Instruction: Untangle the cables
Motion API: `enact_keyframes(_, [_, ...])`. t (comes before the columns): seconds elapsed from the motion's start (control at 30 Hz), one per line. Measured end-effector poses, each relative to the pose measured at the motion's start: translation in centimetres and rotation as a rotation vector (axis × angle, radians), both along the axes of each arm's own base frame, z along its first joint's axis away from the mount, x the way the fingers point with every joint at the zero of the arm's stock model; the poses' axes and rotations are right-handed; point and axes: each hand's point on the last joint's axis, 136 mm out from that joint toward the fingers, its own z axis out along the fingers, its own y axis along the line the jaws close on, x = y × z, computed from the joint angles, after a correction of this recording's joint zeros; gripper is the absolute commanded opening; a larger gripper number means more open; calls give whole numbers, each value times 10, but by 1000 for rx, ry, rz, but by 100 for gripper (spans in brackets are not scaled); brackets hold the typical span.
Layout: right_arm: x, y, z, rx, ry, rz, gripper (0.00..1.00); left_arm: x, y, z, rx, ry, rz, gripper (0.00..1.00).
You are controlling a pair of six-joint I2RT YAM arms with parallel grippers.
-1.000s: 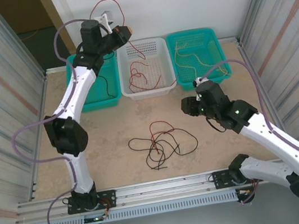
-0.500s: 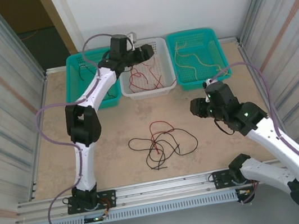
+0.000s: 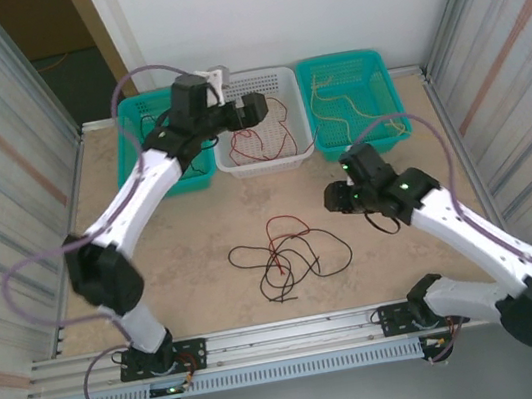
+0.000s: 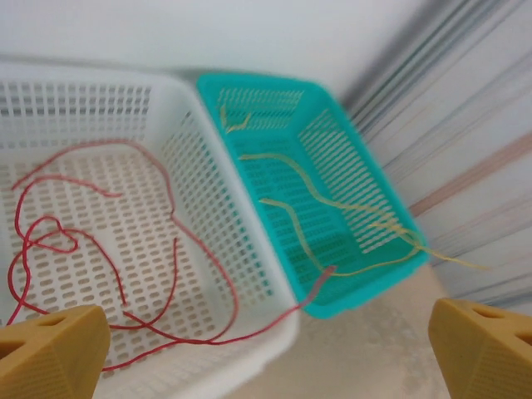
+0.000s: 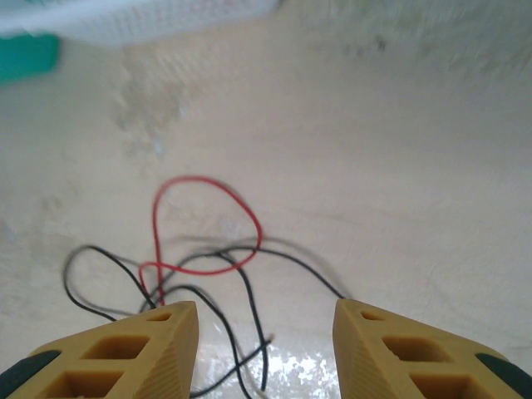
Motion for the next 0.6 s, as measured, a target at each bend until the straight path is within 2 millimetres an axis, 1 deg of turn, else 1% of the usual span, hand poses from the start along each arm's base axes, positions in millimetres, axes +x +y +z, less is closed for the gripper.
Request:
enact_keyframes(0.07, [-4,15,-22,-38,69,44,48,-31,14,22,-23,-48,-8,91])
enact_keyframes(0.1, [-7,23,-33,-56,99,70,49,-45,21,27,-32,-60,-12,89])
enact_keyframes(0.13, [-12,31,-45,-74,133,98,50,-58,28,26,-37,-64,-16,87])
enact_keyframes(0.17, [-15,38,-55,-91,165,117,50,-72,35,21,-39,-54,-19,86])
enact_keyframes(0.2, [-18,44,-65,-107,200,132,50,-82,40,13,-35,-40,-23,86])
enact_keyframes(0.27, [-19,56,-83,-138,260,144,51,-107,52,-15,-23,13,-29,85])
enact_keyframes(0.37, [-14,70,-101,-155,307,120,52,-140,68,-62,6,114,-26,85])
enact_keyframes(0.43, [-9,75,-108,-155,327,90,53,-158,78,-81,14,160,-20,84])
enact_keyframes(0.5, [-4,78,-115,-154,350,48,55,-171,85,-89,12,182,-12,85])
enact_keyframes(0.6, [7,80,-127,-151,394,-36,59,-180,90,-84,-12,172,-5,84])
